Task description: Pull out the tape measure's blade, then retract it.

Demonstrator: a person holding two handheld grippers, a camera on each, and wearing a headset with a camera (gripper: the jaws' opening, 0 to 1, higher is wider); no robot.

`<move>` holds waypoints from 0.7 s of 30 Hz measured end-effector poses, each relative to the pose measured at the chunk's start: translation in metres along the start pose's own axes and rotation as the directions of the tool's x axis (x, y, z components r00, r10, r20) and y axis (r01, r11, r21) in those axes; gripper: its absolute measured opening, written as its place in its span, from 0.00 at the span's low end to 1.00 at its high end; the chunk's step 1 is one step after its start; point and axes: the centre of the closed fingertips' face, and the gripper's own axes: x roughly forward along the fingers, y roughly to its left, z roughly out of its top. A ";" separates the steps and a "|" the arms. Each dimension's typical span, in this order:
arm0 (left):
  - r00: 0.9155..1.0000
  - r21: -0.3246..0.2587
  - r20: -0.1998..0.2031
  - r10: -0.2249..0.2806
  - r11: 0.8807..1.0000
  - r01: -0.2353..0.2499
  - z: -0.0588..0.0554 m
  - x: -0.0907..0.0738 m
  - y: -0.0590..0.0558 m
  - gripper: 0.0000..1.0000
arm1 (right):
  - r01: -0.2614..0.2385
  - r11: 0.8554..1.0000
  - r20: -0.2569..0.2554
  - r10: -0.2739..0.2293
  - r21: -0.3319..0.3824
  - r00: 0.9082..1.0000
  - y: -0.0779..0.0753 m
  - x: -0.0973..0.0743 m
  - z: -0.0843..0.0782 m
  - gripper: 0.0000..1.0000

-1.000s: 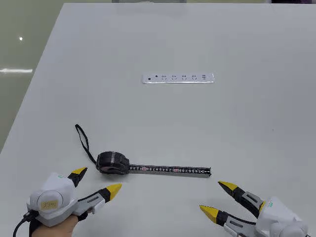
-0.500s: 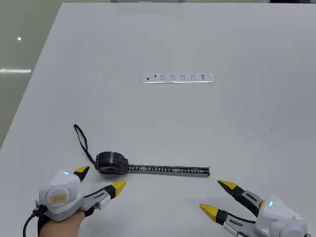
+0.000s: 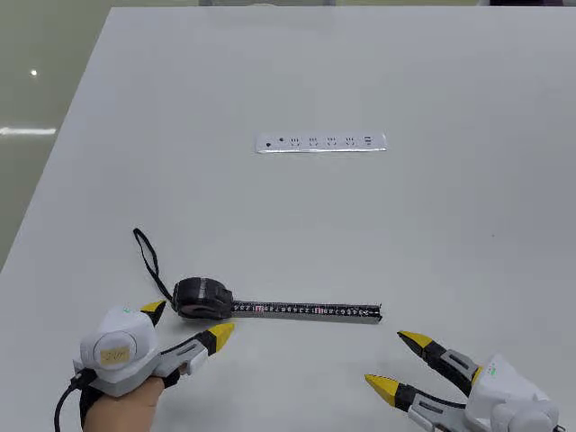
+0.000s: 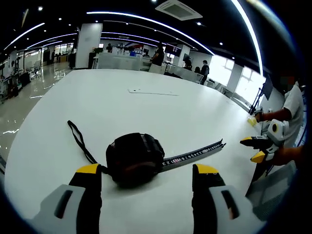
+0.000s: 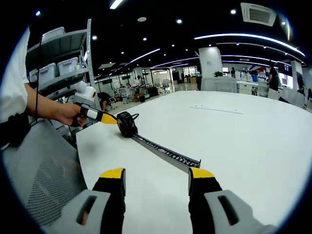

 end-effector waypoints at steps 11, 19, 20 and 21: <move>0.999 -0.023 -0.013 0.030 0.999 -0.031 0.001 0.007 0.001 0.75 | 0.001 1.000 0.003 -0.002 0.016 1.000 -0.006 0.001 0.000 0.51; 0.999 -0.041 -0.028 0.044 0.998 -0.045 0.003 0.012 -0.002 0.75 | -0.006 1.000 0.000 0.006 0.016 1.000 -0.009 0.005 0.000 0.51; 0.999 -0.044 -0.027 0.044 0.998 -0.046 0.003 0.012 -0.002 0.76 | -0.008 1.000 -0.004 0.008 0.013 1.000 -0.009 0.006 -0.001 0.51; 0.998 -0.046 -0.032 0.045 0.998 -0.047 0.003 0.013 -0.002 0.76 | -0.009 1.000 -0.006 0.009 0.011 1.000 -0.009 0.006 0.000 0.51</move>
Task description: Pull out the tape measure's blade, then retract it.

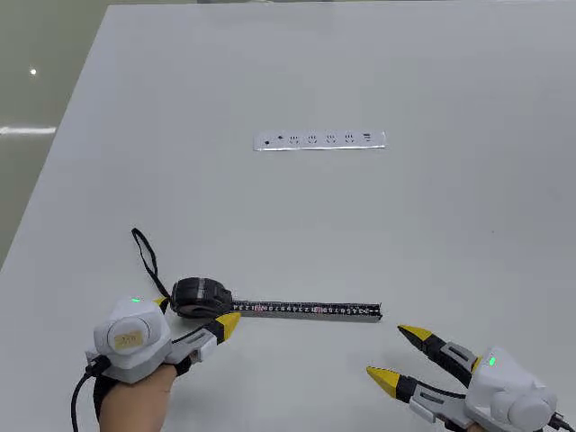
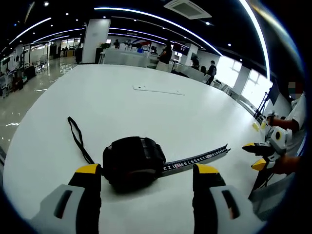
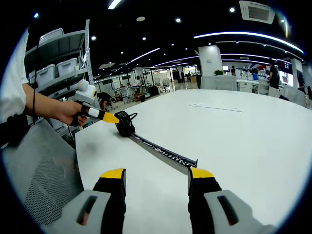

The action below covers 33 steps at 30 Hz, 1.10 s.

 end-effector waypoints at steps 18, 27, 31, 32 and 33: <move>0.999 -0.053 -0.018 0.049 0.997 -0.050 -0.001 0.009 0.002 0.76 | -0.013 1.000 -0.015 0.013 -0.020 1.000 -0.013 0.007 0.002 0.50; 0.996 -0.057 -0.019 0.084 0.995 -0.085 0.002 0.014 0.002 0.76 | -0.014 1.000 -0.010 0.014 -0.020 1.000 -0.016 0.011 0.005 0.50; 0.995 -0.059 -0.023 0.100 0.993 -0.101 0.002 0.014 0.003 0.76 | -0.013 1.000 -0.008 0.012 -0.019 1.000 -0.017 0.011 0.005 0.50; 0.994 -0.059 -0.023 0.104 0.993 -0.105 0.002 0.015 0.003 0.77 | -0.013 1.000 -0.009 0.013 -0.020 1.000 -0.017 0.011 0.005 0.50; 0.994 -0.058 -0.025 0.106 0.993 -0.107 0.002 0.015 0.002 0.77 | -0.014 1.000 -0.009 0.013 -0.019 1.000 -0.017 0.011 0.004 0.50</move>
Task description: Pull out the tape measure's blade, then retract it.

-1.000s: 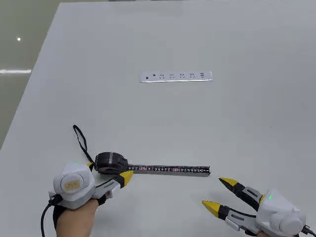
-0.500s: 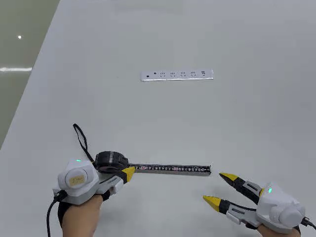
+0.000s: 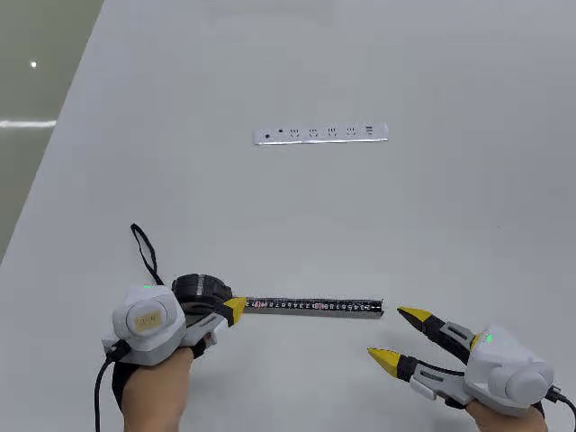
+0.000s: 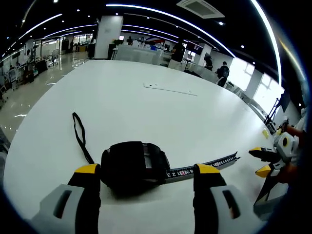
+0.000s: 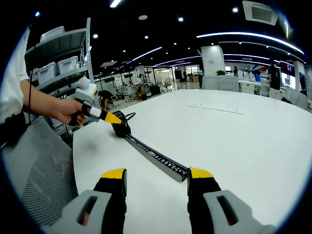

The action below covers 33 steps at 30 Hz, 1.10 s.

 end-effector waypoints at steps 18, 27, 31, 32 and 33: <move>0.997 -0.024 -0.018 0.073 0.997 -0.074 0.000 0.004 0.003 0.77 | -0.021 1.000 -0.014 0.021 -0.018 1.000 -0.009 0.006 -0.003 0.49; 0.992 -0.039 -0.023 0.125 0.991 -0.126 0.001 0.007 0.004 0.78 | -0.026 1.000 -0.007 0.026 -0.013 1.000 -0.016 0.009 -0.002 0.49; 0.988 -0.043 -0.017 0.153 0.987 -0.154 0.001 0.007 0.006 0.76 | -0.028 1.000 -0.004 0.028 -0.013 1.000 -0.018 0.011 -0.002 0.49; 0.986 -0.045 -0.014 0.167 0.985 -0.168 0.001 0.007 0.008 0.75 | -0.029 0.999 -0.006 0.029 -0.015 1.000 -0.019 0.011 -0.002 0.49; 0.985 -0.057 -0.009 0.171 0.984 -0.171 0.002 0.008 0.008 0.75 | -0.030 0.999 -0.006 0.030 -0.015 1.000 -0.019 0.012 -0.002 0.49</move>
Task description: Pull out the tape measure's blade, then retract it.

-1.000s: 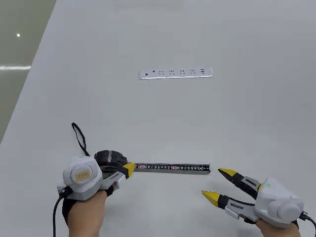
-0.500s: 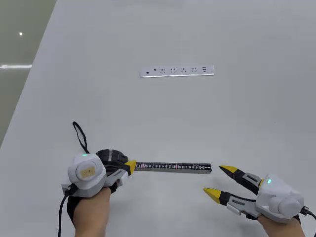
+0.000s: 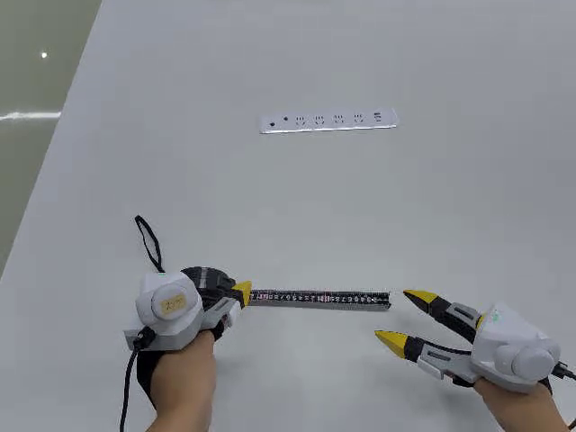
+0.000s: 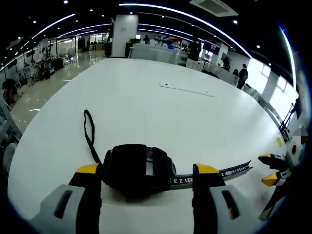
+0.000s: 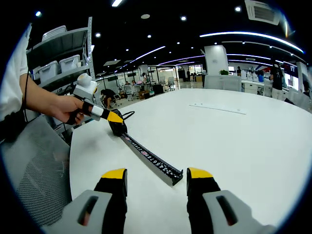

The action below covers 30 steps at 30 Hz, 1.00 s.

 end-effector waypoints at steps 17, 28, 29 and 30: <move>0.998 0.009 0.015 0.062 0.998 -0.062 0.000 0.004 0.006 0.71 | -0.011 1.000 0.006 0.011 0.006 1.000 -0.004 0.007 0.000 0.48; 0.997 0.007 0.017 0.078 0.997 -0.078 -0.001 0.006 0.009 0.68 | -0.023 1.000 -0.001 0.023 0.005 1.000 -0.003 0.011 -0.001 0.48; 0.997 0.008 0.016 0.080 0.997 -0.080 -0.002 0.006 0.009 0.68 | -0.024 1.000 0.000 0.024 0.006 1.000 -0.003 0.011 -0.001 0.48; 0.997 0.007 0.016 0.082 0.997 -0.082 -0.002 0.007 0.009 0.68 | -0.025 1.000 0.000 0.025 0.007 1.000 -0.003 0.011 -0.001 0.48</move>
